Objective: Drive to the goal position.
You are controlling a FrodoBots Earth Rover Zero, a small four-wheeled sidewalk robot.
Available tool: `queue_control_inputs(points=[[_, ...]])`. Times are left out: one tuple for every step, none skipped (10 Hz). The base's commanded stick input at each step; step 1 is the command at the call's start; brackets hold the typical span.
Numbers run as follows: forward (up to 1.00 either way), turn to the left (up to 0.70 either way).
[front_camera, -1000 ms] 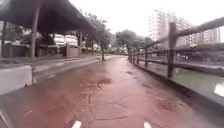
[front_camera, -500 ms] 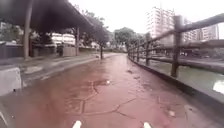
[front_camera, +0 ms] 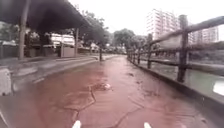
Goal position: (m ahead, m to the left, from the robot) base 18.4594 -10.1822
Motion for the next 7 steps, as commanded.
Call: queue_control_inputs(points=[[0.5, 0.04], [0.5, 0.0], [0.5, 0.0], [0.5, 0.0], [0.5, 0.0], [0.5, 0.0], [0.5, 0.0]])
